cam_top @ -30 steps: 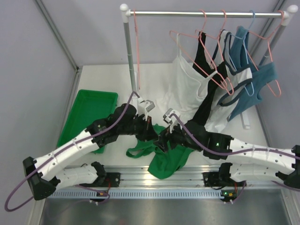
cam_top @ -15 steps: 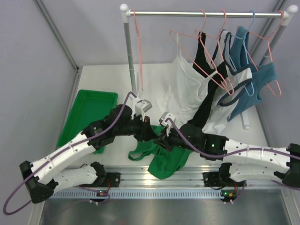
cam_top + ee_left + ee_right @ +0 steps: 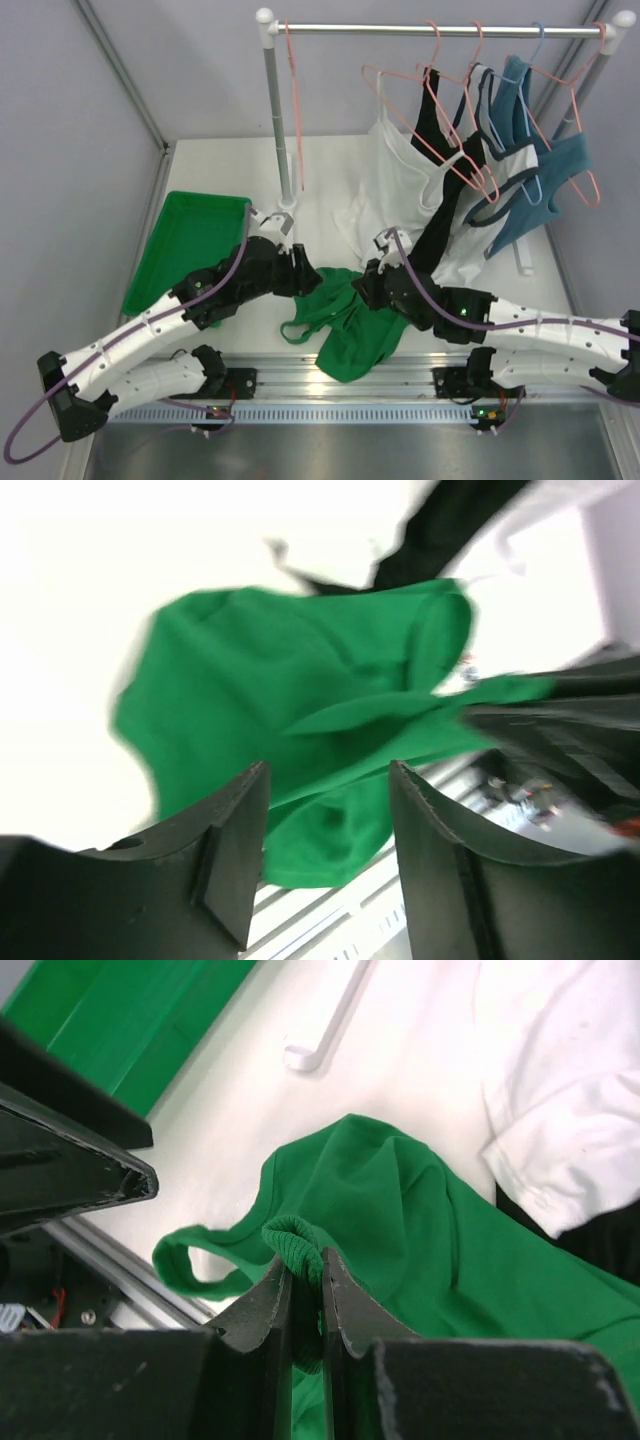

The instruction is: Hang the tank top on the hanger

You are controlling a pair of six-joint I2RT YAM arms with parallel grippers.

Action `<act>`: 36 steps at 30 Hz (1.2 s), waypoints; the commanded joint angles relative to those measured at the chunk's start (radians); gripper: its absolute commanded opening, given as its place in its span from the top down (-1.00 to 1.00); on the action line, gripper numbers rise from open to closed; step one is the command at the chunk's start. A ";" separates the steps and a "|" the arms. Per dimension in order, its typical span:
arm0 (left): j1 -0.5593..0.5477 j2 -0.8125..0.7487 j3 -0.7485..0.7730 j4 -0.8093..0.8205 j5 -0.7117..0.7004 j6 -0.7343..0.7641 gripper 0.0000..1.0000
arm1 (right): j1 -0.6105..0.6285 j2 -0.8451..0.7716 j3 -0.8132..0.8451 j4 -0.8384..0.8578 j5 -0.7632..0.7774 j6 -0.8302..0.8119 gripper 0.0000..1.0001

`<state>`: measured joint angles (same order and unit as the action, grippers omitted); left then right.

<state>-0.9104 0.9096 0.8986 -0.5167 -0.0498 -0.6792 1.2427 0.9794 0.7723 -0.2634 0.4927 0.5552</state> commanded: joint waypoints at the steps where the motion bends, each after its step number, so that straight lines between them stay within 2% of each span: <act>1: -0.001 0.006 -0.067 -0.130 -0.173 -0.121 -0.10 | 0.003 -0.045 0.008 -0.072 0.177 0.172 1.00; 6: -0.002 0.005 -0.188 -0.181 -0.144 -0.197 -0.06 | 0.003 -0.018 0.018 -0.120 0.207 0.219 1.00; 13: -0.005 -0.078 -0.308 -0.181 -0.117 -0.234 -0.18 | 0.003 -0.008 0.019 -0.140 0.210 0.223 1.00; 21: -0.021 -0.112 -0.362 -0.122 -0.029 -0.217 -0.18 | 0.003 -0.001 0.025 -0.154 0.208 0.224 1.00; 36: -0.064 0.000 -0.431 0.026 0.019 -0.206 -0.11 | -0.002 0.019 0.036 -0.165 0.202 0.219 1.00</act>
<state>-0.9577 0.8955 0.4801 -0.5743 -0.0463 -0.8898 1.2423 0.9962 0.7723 -0.4377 0.6762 0.7639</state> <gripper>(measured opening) 0.557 0.093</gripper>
